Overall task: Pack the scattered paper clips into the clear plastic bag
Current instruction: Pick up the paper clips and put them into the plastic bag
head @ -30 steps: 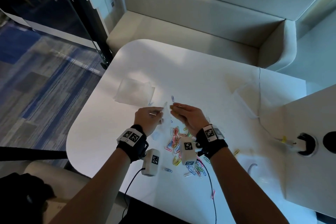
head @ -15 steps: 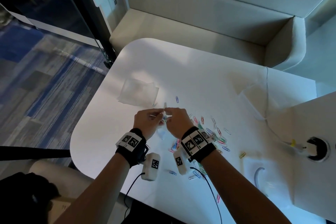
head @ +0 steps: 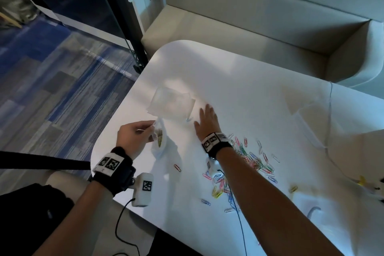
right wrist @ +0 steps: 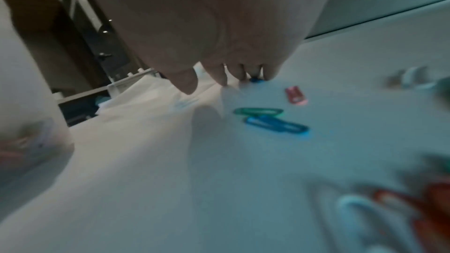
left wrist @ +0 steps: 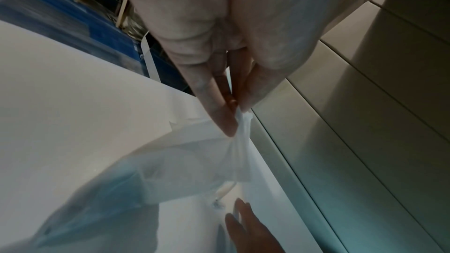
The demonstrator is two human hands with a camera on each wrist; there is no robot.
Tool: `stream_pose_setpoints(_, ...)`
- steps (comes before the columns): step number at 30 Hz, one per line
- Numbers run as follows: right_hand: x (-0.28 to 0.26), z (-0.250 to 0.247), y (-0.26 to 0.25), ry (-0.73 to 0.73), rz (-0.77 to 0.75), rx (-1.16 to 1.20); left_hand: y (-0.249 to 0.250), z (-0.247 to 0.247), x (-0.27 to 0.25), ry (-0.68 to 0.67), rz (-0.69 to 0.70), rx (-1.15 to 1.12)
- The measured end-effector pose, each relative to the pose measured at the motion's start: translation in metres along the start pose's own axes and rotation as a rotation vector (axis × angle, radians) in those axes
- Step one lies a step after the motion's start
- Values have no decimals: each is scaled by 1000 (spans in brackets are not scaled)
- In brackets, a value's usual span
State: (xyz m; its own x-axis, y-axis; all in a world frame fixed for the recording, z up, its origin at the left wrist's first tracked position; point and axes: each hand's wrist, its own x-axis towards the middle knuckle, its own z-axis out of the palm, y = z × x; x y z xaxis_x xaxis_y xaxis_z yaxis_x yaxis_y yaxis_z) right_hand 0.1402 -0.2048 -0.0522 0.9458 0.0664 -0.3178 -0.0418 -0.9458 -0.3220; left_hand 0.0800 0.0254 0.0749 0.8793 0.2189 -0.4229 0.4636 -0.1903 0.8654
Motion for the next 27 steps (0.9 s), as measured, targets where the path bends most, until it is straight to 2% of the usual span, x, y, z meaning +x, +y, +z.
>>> stream_pose_setpoints(7, -8, 20, -28, -60, -265, -250, -4, 0, 0, 15, 9, -29)
stream_pose_setpoints(13, -43, 15, 15, -98, -431, -363, -9, 22, -1, -43, -1, -38)
stream_pose_setpoints(18, -101, -4, 76, -112, -426, -472, -7, 51, 0, -100, 17, -13)
stream_pose_setpoints(21, -119, -18, 90, -106, -407, -418, -4, 69, -7, -149, 29, -2)
stream_pose_setpoints(24, -111, -28, 92, -27, -258, -251, -6, 85, -13, -184, 41, 37)
stream_pose_setpoints(27, -113, -19, 92, -167, -138, -201, -8, 98, -19, -222, 50, 75)
